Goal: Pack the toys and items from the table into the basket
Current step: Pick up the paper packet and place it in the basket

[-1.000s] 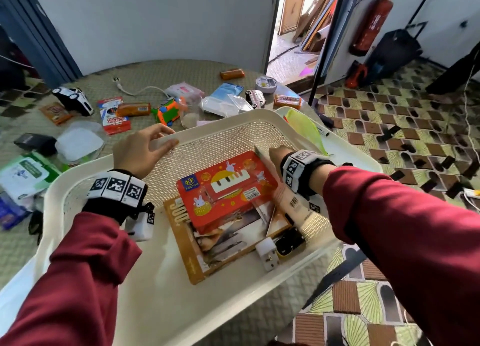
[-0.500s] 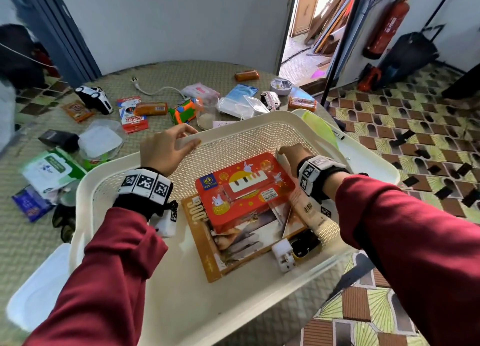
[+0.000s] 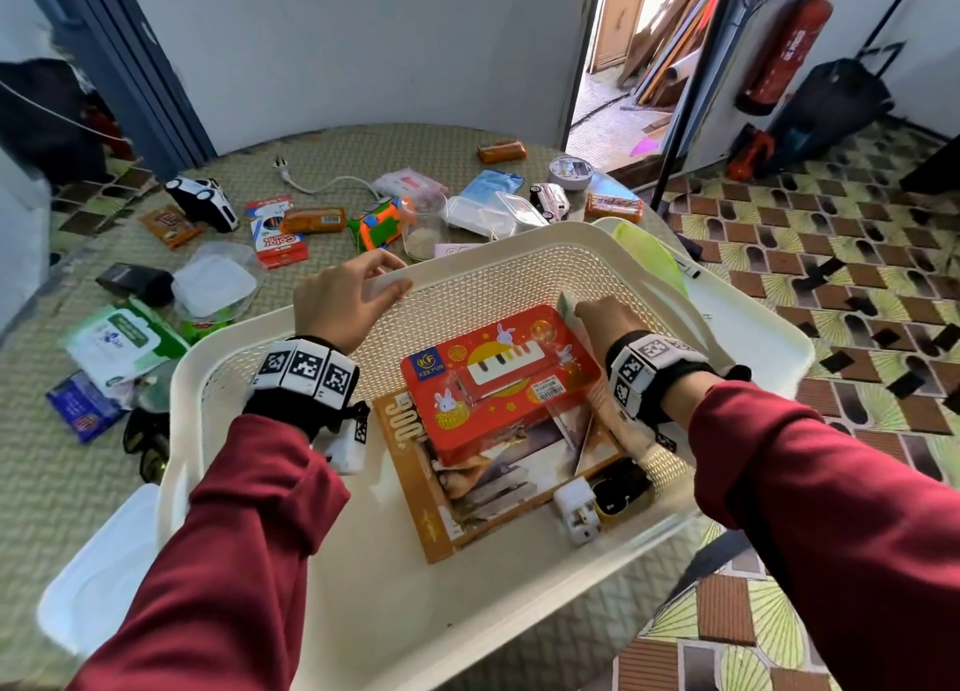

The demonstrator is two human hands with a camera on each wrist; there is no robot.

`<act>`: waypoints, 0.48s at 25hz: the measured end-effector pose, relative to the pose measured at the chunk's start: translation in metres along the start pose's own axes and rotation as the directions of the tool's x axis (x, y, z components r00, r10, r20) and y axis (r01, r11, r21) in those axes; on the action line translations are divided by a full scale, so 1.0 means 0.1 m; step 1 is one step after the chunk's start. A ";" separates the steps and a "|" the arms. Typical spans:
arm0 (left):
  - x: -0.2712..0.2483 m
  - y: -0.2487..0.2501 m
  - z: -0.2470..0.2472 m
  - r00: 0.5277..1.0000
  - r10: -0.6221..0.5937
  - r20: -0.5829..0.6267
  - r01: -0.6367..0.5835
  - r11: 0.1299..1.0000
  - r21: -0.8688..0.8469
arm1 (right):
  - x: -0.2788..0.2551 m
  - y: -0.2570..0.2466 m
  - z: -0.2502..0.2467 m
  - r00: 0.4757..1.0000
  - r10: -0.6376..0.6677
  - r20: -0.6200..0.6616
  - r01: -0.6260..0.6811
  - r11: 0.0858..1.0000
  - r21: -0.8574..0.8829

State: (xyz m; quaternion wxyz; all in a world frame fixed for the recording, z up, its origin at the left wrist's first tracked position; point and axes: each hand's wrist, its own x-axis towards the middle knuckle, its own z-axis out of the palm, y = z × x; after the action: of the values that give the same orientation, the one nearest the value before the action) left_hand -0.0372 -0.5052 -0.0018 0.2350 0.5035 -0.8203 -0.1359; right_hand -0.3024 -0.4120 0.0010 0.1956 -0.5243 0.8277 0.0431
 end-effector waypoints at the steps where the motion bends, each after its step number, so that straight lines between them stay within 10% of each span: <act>1: 0.00 0.01 -0.01 1.000 -0.005 0.001 0.005 1.000 0.003 | 0.00 -0.01 -0.01 1.000 -0.009 0.015 0.010 0.998 -0.063; 7: -0.03 0.05 -0.04 1.000 -0.021 0.023 0.021 1.000 0.010 | -0.07 -0.12 -0.07 0.995 -0.066 -0.071 0.040 0.947 -0.320; 12: -0.03 0.12 -0.09 0.997 -0.065 0.051 0.065 0.998 -0.011 | -0.09 -0.05 -0.28 0.994 -0.097 -0.049 0.094 0.994 -0.050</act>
State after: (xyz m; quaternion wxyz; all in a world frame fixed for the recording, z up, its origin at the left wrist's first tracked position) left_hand -0.0403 -0.4972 0.0105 0.2128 0.5248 -0.8083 -0.1614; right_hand -0.3028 -0.4144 0.0305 0.1637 -0.5687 0.8051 0.0399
